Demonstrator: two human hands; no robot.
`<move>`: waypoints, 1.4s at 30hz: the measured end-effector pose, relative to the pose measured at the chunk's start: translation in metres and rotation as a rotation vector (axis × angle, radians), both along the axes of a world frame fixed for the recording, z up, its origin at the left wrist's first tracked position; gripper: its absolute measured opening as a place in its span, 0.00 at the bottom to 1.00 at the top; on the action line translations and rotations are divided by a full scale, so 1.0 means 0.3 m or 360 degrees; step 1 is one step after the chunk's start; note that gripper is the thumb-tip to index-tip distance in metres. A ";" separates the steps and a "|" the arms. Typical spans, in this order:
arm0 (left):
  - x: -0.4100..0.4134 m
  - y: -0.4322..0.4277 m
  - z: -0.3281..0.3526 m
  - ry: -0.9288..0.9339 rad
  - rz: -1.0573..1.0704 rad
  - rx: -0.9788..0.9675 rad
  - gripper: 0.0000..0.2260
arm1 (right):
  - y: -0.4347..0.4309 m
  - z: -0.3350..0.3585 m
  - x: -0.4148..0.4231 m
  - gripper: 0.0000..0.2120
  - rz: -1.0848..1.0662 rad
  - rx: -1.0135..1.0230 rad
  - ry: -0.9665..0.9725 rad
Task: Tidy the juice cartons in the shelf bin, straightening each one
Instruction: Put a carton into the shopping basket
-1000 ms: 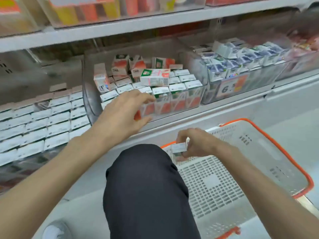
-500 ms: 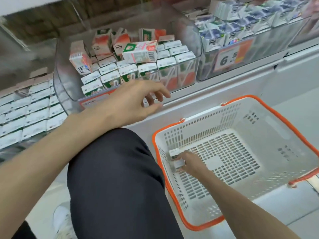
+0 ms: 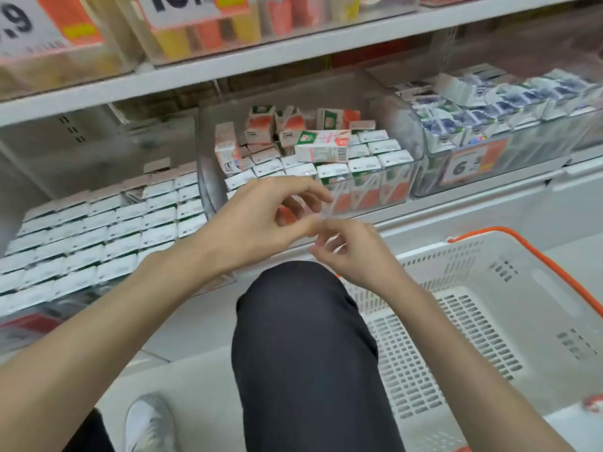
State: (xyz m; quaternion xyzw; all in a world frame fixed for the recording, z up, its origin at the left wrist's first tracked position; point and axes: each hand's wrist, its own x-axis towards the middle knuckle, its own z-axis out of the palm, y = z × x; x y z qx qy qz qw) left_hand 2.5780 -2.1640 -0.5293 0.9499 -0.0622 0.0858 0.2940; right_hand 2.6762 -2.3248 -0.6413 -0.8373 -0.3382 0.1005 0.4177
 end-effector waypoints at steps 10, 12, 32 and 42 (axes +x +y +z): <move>-0.571 0.527 0.076 0.0049 0.0508 0.0209 0.14 | 0.390 0.464 -0.301 0.04 0.0616 0.0137 -0.0266; -0.640 0.604 0.051 0.0175 0.0579 0.0249 0.20 | 0.493 0.433 -0.373 0.06 0.0785 -0.0119 -0.0456; -0.780 0.752 -0.087 -0.0005 0.0634 0.0520 0.11 | 0.627 0.238 -0.477 0.04 0.0810 -0.0042 -0.1024; -0.750 0.761 -0.084 -0.0206 0.0715 0.0722 0.13 | 0.682 0.242 -0.466 0.10 0.0667 0.0055 -0.1100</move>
